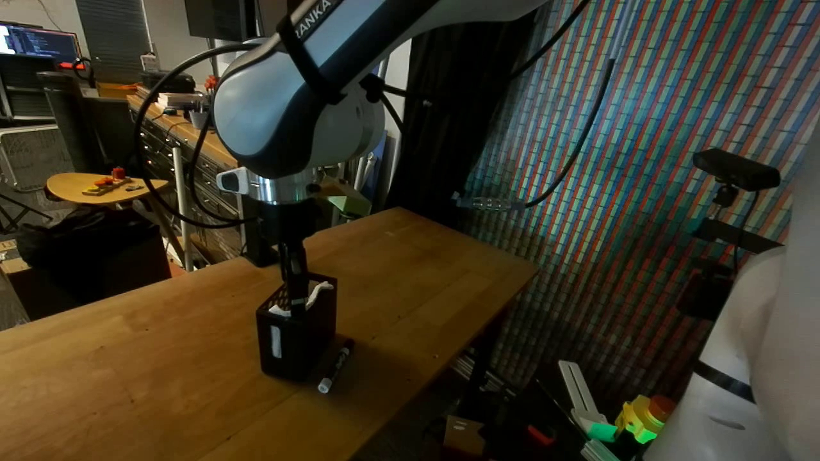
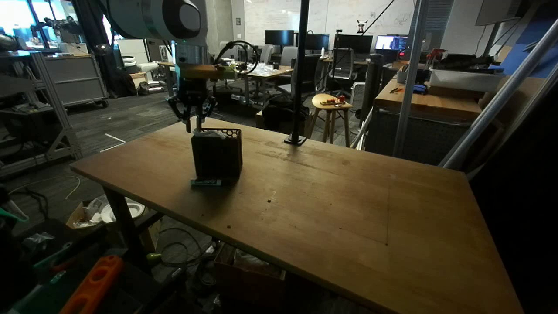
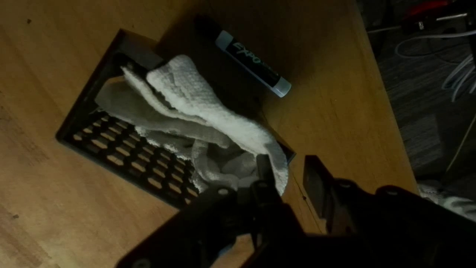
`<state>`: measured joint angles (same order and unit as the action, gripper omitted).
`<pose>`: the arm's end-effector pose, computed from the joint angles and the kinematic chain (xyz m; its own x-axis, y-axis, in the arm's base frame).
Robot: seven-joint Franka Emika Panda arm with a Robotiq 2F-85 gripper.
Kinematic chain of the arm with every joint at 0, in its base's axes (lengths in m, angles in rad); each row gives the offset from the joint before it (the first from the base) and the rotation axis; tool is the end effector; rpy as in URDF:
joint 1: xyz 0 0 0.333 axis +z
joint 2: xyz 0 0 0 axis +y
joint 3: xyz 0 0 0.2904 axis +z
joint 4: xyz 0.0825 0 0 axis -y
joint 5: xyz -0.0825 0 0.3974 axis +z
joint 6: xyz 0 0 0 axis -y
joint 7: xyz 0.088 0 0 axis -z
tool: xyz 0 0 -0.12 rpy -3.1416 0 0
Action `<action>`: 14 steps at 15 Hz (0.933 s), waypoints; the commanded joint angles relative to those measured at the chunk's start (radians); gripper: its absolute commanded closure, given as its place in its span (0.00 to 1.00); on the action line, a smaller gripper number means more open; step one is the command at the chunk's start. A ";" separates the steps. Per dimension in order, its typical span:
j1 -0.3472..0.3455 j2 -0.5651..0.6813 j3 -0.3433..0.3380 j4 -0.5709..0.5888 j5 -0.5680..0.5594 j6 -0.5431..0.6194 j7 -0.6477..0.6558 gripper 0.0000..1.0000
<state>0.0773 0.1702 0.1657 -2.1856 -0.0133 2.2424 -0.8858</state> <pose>0.5279 0.1313 0.2548 0.4173 0.9070 -0.0557 0.9019 -0.4209 -0.0974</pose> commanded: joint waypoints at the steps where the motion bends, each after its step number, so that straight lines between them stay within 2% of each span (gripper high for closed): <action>1: -0.007 0.006 -0.001 -0.001 0.028 0.022 -0.024 0.70; 14: -0.013 0.030 0.001 0.015 0.041 0.023 -0.028 0.74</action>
<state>0.0703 0.1952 0.1642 -2.1836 0.0052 2.2568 -0.8871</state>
